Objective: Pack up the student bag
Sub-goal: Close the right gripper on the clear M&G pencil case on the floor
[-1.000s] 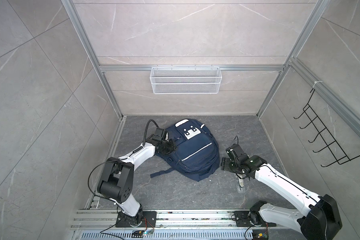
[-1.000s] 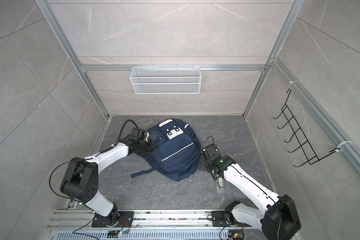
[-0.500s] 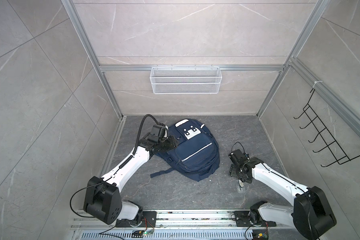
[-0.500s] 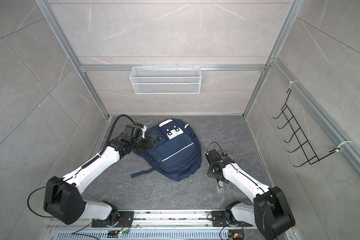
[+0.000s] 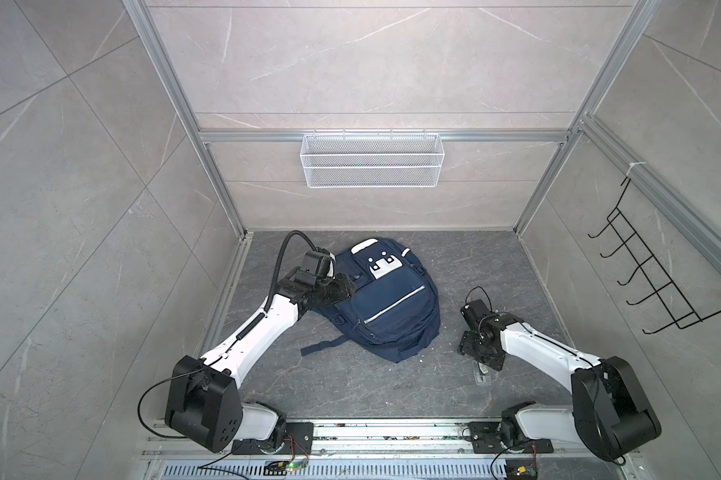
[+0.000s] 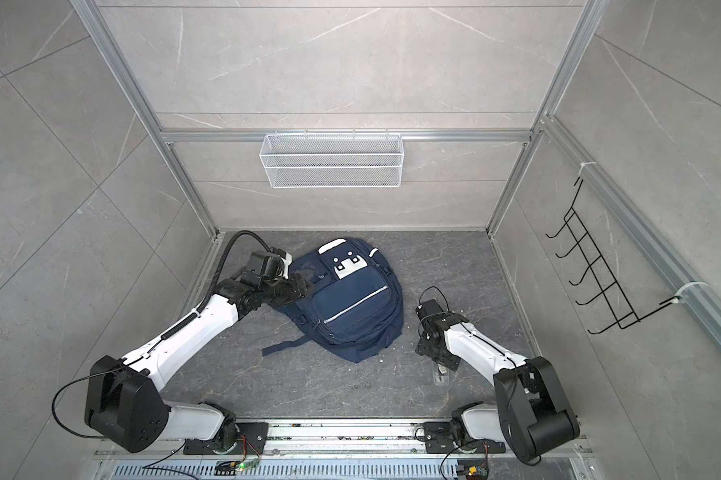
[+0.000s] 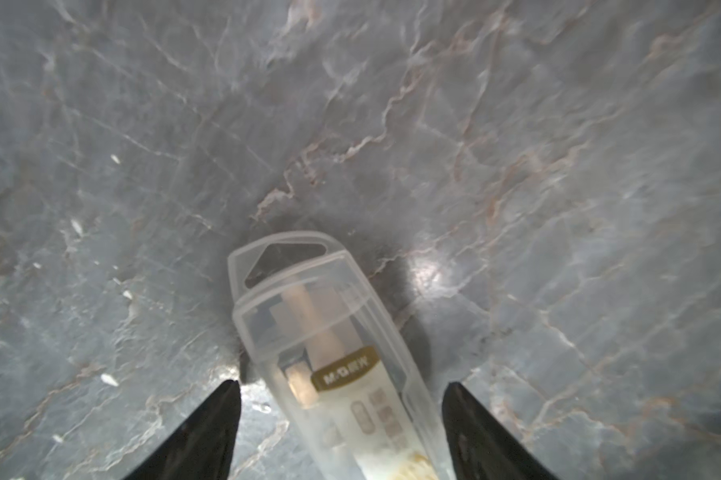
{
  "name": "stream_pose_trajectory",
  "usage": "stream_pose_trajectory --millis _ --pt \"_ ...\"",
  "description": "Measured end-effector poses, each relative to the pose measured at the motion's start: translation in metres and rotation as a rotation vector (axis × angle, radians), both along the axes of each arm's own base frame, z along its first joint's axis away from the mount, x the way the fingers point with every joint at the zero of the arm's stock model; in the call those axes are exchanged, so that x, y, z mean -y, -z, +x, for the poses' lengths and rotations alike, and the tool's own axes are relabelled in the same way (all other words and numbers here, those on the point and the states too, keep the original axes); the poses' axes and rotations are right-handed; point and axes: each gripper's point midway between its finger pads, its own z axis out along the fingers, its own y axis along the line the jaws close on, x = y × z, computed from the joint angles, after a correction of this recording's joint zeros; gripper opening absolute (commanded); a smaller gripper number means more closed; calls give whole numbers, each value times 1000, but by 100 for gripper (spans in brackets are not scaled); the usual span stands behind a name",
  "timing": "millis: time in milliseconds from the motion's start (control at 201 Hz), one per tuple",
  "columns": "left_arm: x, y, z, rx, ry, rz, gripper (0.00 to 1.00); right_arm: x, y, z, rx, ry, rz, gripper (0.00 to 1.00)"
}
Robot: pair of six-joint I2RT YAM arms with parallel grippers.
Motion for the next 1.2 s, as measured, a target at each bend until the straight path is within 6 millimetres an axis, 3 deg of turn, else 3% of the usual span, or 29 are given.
stream_pose_trajectory --millis 423,617,881,1204 --pt "-1 6 -4 -8 0 2 46 -26 3 1 -12 -53 126 76" --pt "2 6 -4 -4 9 -6 46 -48 3 -6 -29 -127 167 75" --pt "29 12 -20 -23 94 -10 46 -63 5 -13 -32 -211 137 74" --pt "49 14 -36 -32 161 -8 46 -74 6 -19 -35 -281 123 63"
